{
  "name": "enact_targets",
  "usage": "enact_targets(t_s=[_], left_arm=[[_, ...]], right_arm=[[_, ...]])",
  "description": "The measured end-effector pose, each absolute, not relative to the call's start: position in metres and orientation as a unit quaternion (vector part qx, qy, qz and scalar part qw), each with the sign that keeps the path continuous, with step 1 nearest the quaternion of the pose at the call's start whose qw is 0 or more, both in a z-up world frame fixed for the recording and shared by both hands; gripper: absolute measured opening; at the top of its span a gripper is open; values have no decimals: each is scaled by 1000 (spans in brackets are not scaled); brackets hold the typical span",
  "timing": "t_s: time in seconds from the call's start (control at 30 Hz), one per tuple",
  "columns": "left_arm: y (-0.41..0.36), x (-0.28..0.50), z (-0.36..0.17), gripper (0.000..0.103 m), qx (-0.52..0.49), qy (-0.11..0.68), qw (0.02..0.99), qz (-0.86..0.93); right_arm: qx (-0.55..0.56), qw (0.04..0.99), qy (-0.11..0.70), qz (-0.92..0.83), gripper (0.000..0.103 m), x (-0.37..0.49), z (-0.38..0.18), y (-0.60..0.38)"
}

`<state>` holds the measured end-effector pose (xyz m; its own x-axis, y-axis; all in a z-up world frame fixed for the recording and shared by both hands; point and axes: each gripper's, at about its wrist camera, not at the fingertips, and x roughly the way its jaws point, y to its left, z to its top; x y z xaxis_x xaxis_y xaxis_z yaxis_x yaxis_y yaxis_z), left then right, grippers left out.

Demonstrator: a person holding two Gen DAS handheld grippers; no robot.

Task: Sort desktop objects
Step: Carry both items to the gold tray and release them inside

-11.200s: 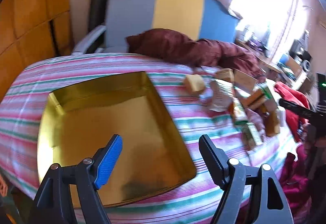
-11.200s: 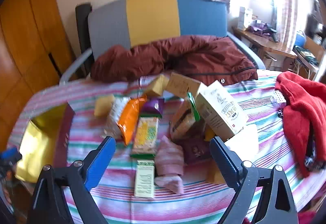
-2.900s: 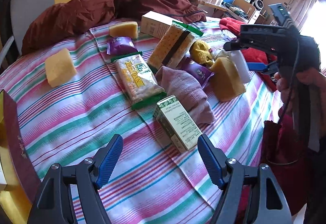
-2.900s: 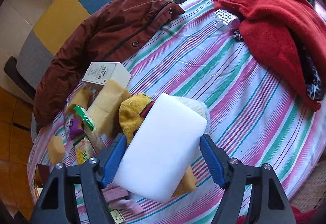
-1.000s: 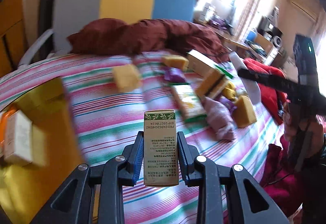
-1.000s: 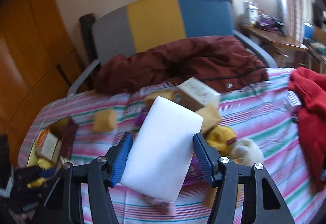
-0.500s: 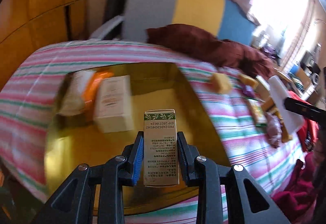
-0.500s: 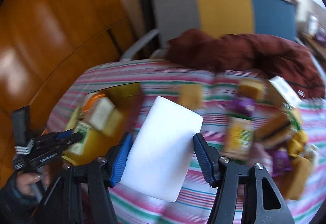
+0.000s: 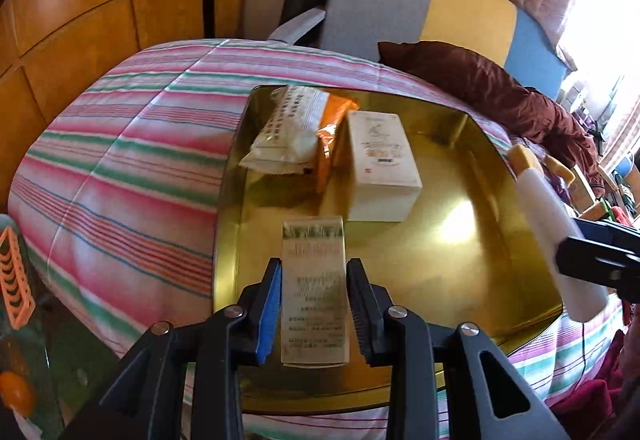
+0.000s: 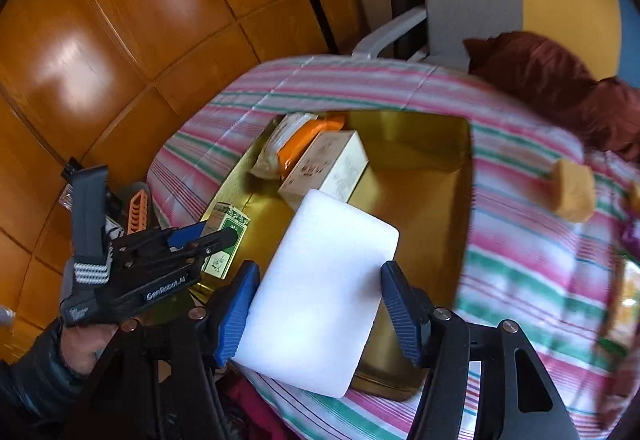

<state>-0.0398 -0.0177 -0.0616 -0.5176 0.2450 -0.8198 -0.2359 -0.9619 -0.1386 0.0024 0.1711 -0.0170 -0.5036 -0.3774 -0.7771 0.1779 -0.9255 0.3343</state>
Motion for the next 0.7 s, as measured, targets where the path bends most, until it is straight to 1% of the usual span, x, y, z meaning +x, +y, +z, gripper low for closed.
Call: enact_targets(t_s=[0.03,0.07,0.1,0.17,0.23,0.3,0.33,0.57,0.7], left_arm=[[-19,-39,-62,36,-472,-8,138,871],[-21,-38,-62,40,-473,-11,138,870],[-24,-37,-61,41,-471,-14,137,871],[-28,-35,-60,42,-469,-20,134,873],[-32,-34,-58,42,-466,-24,128,875],[-38,-31,-54,42,-460,-33,126,878],[-40,-31,-52,42,-456,-35,125,881],[-45,-27,-42,43,-442,-42,118,888],[-39,-24,-40,43,-442,-38,122,888]], right_arm=[[476,162,-110,-857,63,-4,-21,167],[481,162,-115,-854,65,-9,-26,162],[484,162,-120,-851,66,-10,-29,160],[492,172,-133,-843,66,-17,-37,151],[495,188,-153,-835,70,-21,-42,143],[499,201,-186,-822,78,-21,-48,141],[498,200,-192,-822,79,-21,-50,141],[499,193,-212,-818,81,-13,-52,153],[493,185,-206,-825,81,-5,-47,158]])
